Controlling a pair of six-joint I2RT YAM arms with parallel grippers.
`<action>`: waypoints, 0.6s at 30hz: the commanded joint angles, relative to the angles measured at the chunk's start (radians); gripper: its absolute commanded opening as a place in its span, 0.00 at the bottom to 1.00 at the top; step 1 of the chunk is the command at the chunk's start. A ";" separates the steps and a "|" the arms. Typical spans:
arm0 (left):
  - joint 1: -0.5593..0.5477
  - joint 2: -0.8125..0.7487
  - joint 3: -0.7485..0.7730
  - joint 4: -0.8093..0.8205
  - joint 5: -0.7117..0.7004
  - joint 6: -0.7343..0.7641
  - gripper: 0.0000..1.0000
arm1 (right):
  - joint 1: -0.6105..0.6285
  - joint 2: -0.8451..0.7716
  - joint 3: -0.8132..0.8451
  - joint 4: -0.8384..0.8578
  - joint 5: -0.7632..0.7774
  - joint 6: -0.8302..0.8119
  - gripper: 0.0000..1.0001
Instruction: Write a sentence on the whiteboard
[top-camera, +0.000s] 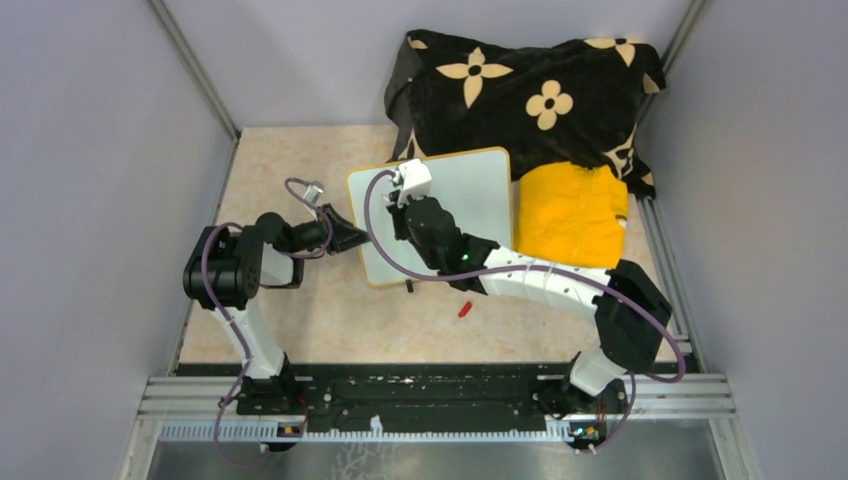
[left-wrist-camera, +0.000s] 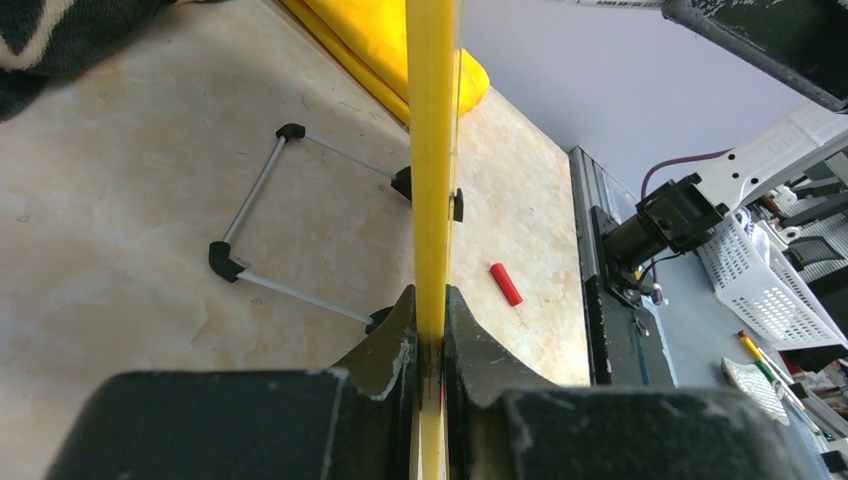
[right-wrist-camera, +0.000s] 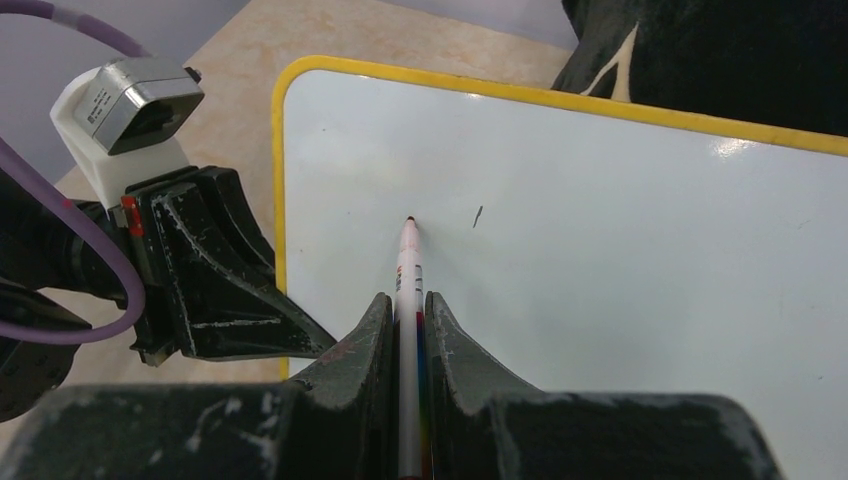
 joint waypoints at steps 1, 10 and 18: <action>-0.001 0.014 0.004 0.034 0.011 0.042 0.00 | 0.001 0.017 0.069 0.021 0.010 0.006 0.00; -0.001 0.014 0.005 0.035 0.010 0.039 0.00 | 0.001 0.038 0.085 0.006 -0.030 0.010 0.00; -0.001 0.011 0.007 0.036 0.009 0.038 0.00 | 0.001 0.054 0.092 -0.026 -0.064 0.018 0.00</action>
